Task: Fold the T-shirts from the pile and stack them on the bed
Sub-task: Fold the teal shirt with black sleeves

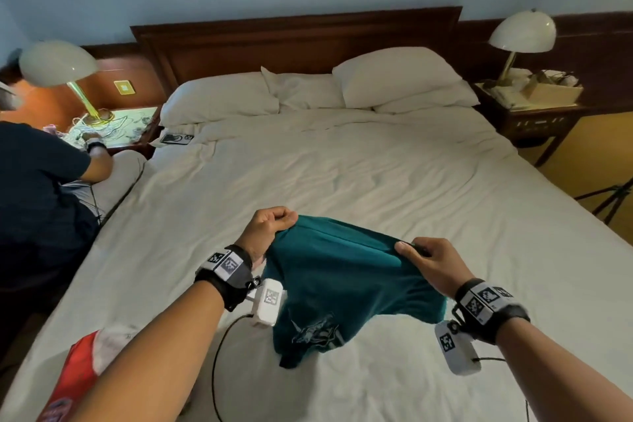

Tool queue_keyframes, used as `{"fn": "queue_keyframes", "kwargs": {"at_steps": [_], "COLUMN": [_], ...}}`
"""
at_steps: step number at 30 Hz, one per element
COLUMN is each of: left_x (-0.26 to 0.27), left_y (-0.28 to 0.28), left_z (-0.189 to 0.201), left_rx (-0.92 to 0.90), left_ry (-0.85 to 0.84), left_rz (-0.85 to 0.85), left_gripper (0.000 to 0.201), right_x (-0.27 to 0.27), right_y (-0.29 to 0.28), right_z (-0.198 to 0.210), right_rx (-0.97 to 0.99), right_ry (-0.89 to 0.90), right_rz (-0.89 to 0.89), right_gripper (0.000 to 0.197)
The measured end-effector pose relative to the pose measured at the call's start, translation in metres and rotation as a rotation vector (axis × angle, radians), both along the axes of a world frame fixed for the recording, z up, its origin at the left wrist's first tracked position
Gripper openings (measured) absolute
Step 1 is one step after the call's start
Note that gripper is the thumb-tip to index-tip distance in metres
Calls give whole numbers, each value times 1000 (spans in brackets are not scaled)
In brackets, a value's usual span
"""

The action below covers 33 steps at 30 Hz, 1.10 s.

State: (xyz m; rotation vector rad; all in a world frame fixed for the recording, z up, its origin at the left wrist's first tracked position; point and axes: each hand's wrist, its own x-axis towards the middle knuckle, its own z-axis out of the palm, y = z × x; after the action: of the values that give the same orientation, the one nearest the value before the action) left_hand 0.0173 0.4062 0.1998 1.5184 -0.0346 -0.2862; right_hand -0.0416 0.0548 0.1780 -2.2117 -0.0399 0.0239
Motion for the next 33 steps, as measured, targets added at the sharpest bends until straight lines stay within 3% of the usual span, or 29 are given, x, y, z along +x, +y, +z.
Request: {"fn": "queue_keyframes", "kwargs": {"at_steps": [2,4,7,12,16,21,25,29,33], "left_x": [11,29,64,149,214,255,248,210,152], "left_y": [8,10,-2,-32,-46,-49,-40,-24,-11], "left_z": [-18,-30,-23,40,109,188,209,184,121], "left_rx": [216,576,950,1335,1537,1491,1395,1300,1270], "left_ry": [-54,-173,-267,-466,-645,-850,-1055,-1245,-1361], "left_rz": [-65,-176,-266,-263,-190,61,184,209,142], "left_gripper": [20,24,26,30,25,32,33,34,34], "right_x": [11,27,62,152,217,268,261,224,163], "right_y": [-10,-19,-23,-24,-29,-35,-31,-24,-21], "right_z": [-6,-10,-5,39,103,188,219,203,148], "right_rx": [-72,-173,-347,-543,-669,-724,-717,-700,-726], "right_ry": [40,91,136,6,-140,-391,-551,-580,-492], "right_rz": [9,12,-24,-101,-169,-288,-319,-275,-202], "right_gripper": [63,58,51,49,49,55,55,54,53]}}
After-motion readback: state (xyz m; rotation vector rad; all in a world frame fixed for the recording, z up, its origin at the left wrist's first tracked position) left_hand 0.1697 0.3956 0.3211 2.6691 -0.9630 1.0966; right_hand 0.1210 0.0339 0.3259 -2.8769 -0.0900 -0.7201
